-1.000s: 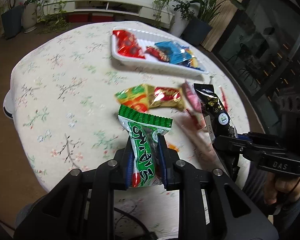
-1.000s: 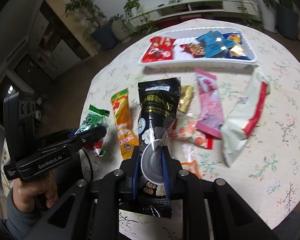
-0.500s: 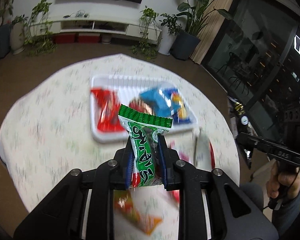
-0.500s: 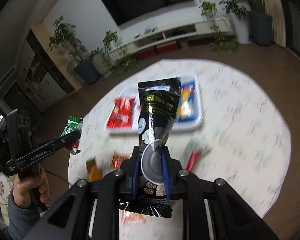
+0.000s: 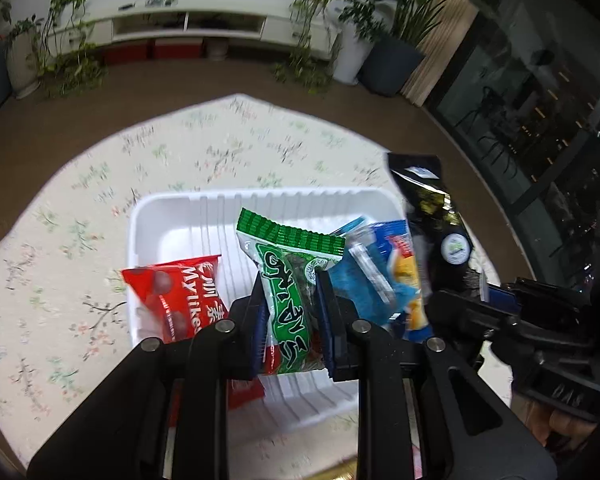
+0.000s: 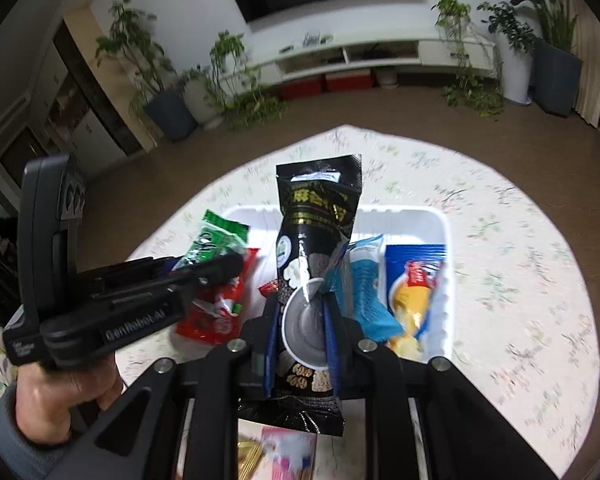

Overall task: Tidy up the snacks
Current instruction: 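Carry both packets over the white tray and open both grippers to drop them, then move both tools back over the remaining snack pile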

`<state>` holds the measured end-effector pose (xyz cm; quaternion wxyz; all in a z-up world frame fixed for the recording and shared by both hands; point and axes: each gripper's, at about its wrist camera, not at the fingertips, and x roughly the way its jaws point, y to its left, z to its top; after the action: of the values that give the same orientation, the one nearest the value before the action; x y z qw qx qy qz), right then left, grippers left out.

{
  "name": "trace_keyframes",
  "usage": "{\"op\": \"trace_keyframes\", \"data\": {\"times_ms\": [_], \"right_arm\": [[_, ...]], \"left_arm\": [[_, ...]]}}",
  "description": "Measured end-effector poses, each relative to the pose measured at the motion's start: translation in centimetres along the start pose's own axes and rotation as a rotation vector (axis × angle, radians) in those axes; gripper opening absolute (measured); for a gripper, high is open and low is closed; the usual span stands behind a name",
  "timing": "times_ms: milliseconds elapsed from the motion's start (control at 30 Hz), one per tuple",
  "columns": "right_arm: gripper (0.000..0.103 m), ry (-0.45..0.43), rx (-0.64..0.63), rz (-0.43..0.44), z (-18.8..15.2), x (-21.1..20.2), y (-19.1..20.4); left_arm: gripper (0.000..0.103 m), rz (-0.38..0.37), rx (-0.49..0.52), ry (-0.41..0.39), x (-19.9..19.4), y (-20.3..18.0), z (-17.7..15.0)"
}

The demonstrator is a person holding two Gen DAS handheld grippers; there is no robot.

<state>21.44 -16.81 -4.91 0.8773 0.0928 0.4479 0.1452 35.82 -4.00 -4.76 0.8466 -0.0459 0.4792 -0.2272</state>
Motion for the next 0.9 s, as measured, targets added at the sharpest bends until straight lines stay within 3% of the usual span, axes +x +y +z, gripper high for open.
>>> {"op": "trace_keyframes", "data": {"times_ms": [367, 900], "right_arm": [[0.022, 0.101, -0.053, -0.069, -0.5, 6.7, 0.1], [0.034, 0.081, -0.078, -0.12, -0.6, 6.6, 0.7]], "left_arm": [[0.022, 0.034, -0.007, 0.052, 4.9, 2.5, -2.1], [0.026, 0.053, -0.003, 0.044, 4.4, 1.9, -3.0]]}}
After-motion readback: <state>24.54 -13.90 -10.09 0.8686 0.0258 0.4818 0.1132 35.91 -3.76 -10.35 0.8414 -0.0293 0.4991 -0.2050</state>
